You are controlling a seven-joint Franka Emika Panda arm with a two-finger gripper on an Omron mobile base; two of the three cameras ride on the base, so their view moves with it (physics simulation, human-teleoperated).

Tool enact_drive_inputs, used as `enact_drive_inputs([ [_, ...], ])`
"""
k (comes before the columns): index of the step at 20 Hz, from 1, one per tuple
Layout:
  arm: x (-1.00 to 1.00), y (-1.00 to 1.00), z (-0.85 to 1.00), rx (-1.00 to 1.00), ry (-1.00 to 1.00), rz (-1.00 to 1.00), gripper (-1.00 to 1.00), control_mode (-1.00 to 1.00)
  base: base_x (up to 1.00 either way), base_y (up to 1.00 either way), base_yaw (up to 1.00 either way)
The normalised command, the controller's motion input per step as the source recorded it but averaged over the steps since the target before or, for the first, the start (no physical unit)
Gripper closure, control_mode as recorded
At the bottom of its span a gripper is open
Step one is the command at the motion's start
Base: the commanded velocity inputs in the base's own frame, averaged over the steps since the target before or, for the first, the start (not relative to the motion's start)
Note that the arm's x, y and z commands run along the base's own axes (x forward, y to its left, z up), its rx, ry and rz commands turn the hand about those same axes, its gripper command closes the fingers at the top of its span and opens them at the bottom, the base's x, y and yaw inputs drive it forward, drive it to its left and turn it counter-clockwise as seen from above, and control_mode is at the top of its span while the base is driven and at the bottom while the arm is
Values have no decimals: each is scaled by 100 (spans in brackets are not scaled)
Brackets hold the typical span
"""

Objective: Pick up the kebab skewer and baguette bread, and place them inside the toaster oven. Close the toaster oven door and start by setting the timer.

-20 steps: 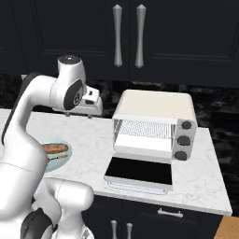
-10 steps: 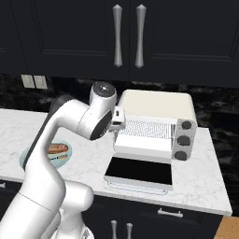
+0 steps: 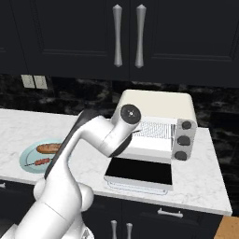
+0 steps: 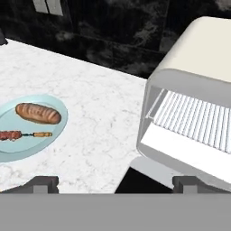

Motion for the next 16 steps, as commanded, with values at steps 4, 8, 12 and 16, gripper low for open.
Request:
enact_drive_inputs([
  [4, 18, -16, -44, 0, -9, 10, -100, -100, 0, 0, 0],
  [8, 9, -44, -42, 0, -22, 8, -100, -100, 0, 0, 0],
  [12, 58, -34, -29, -2, -9, 0, -100, -100, 0, 0, 0],
  [16, 51, -25, -22, 0, -11, 0, -100, -100, 0, 0, 0],
])
